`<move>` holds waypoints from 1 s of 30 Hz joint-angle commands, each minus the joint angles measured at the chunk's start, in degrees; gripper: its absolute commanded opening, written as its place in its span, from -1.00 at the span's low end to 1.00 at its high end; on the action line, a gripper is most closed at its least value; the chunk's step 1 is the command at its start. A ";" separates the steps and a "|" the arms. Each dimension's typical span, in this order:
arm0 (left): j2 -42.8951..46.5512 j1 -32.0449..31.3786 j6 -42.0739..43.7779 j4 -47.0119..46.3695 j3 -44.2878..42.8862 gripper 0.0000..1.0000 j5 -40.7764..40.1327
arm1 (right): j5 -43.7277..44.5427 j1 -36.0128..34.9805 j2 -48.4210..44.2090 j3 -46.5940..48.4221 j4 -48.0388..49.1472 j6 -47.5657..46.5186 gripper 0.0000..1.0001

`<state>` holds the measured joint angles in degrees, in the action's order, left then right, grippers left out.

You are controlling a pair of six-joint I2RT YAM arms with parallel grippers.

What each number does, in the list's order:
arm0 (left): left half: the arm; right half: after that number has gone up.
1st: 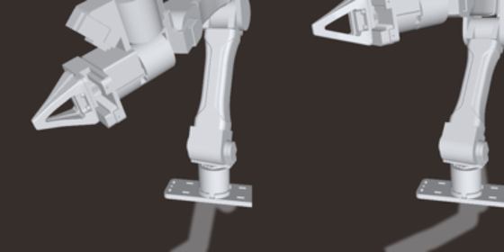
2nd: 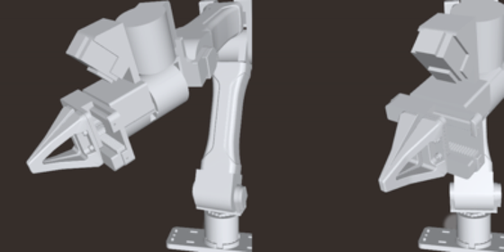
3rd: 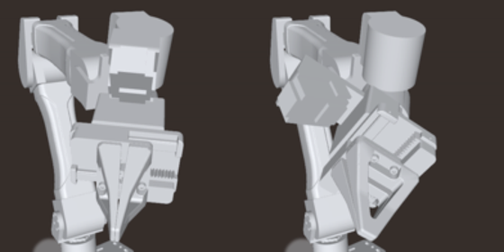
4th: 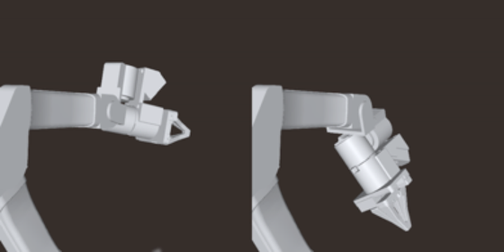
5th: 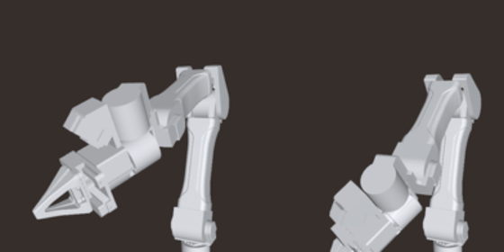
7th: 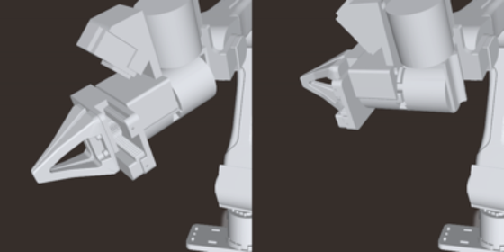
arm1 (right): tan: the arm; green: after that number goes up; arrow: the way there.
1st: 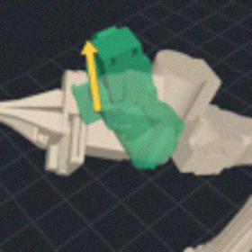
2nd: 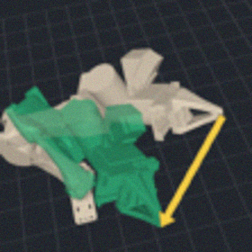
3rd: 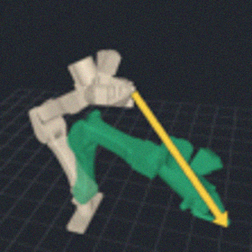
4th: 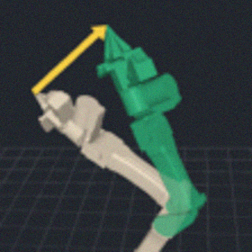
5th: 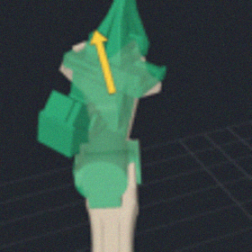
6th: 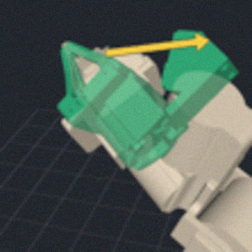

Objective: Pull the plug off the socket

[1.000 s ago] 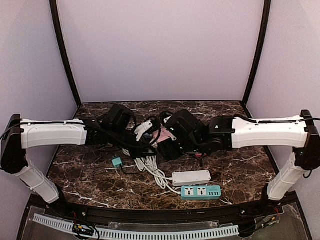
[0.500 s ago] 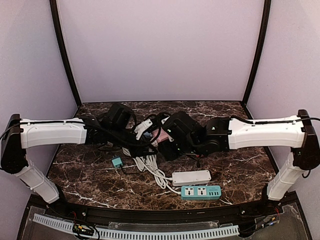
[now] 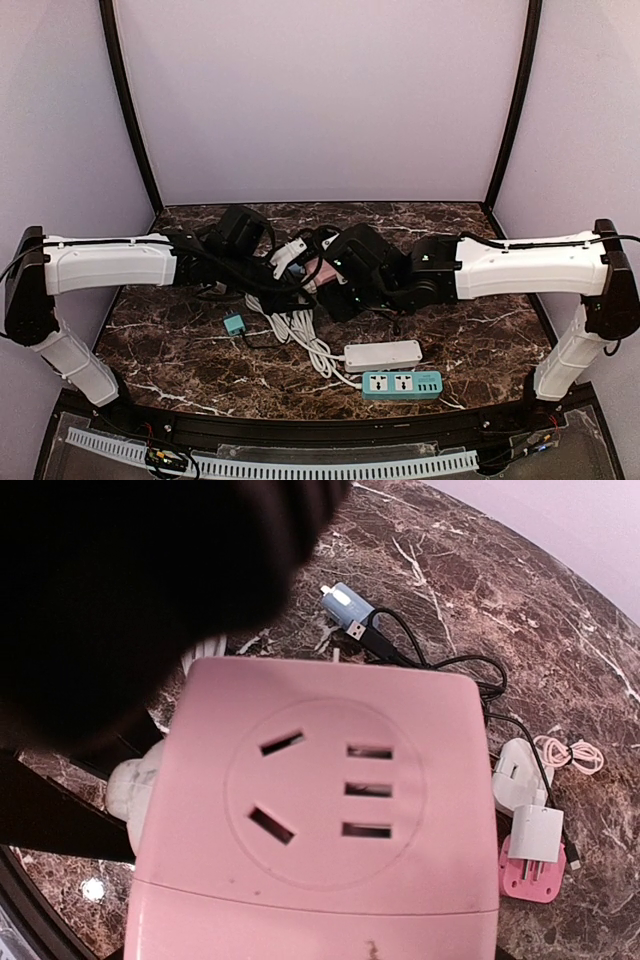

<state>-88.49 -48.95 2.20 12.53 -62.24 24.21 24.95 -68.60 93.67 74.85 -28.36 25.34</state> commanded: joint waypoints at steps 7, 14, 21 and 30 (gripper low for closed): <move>0.01 1.49 0.85 0.20 -1.72 -0.99 7.20 | 2.23 -2.41 -0.66 -1.68 1.74 -9.20 -1.00; 0.34 2.63 0.17 -0.77 -1.40 -0.99 8.68 | 3.26 -2.73 -0.54 -1.34 1.15 -8.20 -1.00; 2.96 2.50 -0.93 -4.62 1.86 -0.99 4.36 | 4.07 -2.46 -0.72 -0.08 -0.08 -2.56 -1.00; 5.14 1.29 -0.02 -6.98 4.42 -0.99 -0.64 | -0.32 0.16 -1.64 0.86 -2.39 5.35 -1.00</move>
<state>-86.54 -47.90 1.23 8.23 -58.76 25.78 26.37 -69.67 93.41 74.28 -27.49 26.37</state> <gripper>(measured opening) 0.137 0.603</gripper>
